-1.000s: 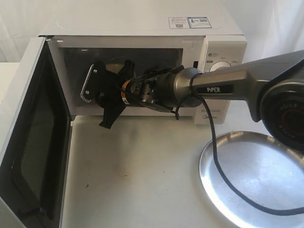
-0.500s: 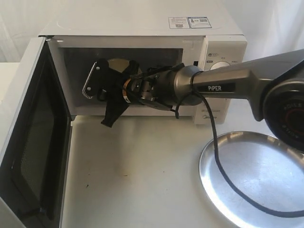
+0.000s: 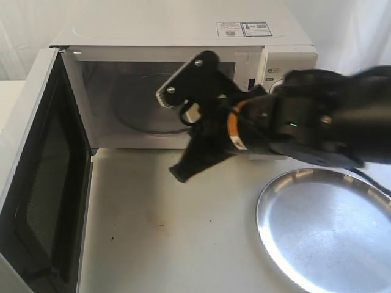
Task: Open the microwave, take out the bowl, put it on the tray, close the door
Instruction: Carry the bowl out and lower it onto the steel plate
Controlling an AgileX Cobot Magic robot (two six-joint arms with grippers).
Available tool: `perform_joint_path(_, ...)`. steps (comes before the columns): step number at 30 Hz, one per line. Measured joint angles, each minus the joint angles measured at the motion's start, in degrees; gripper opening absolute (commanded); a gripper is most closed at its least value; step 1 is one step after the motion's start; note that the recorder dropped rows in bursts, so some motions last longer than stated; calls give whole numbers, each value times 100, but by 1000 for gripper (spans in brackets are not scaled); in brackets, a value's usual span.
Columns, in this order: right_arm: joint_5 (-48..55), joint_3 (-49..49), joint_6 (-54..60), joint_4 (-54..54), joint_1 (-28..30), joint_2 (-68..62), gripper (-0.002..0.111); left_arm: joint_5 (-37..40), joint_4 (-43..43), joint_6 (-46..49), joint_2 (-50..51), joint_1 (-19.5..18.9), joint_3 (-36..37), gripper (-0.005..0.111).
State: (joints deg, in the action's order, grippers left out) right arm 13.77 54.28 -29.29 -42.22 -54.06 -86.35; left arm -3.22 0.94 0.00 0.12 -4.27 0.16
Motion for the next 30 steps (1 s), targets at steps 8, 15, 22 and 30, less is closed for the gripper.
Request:
perform_joint_path(8,989,-2797,-1960,-664,-21,1627,0,0,0,0,0,0,0,0)
perform_joint_path(15,1532,-3339,-4827,-2936,-21,1474,0,0,0,0,0,0,0,0)
perform_joint_path(22,1543,-3566,-5422,-3399,-21,1281,0,0,0,0,0,0,0,0)
perform_joint_path(30,1386,-3605,-6091,-4138,-21,1127,0,0,0,0,0,0,0,0)
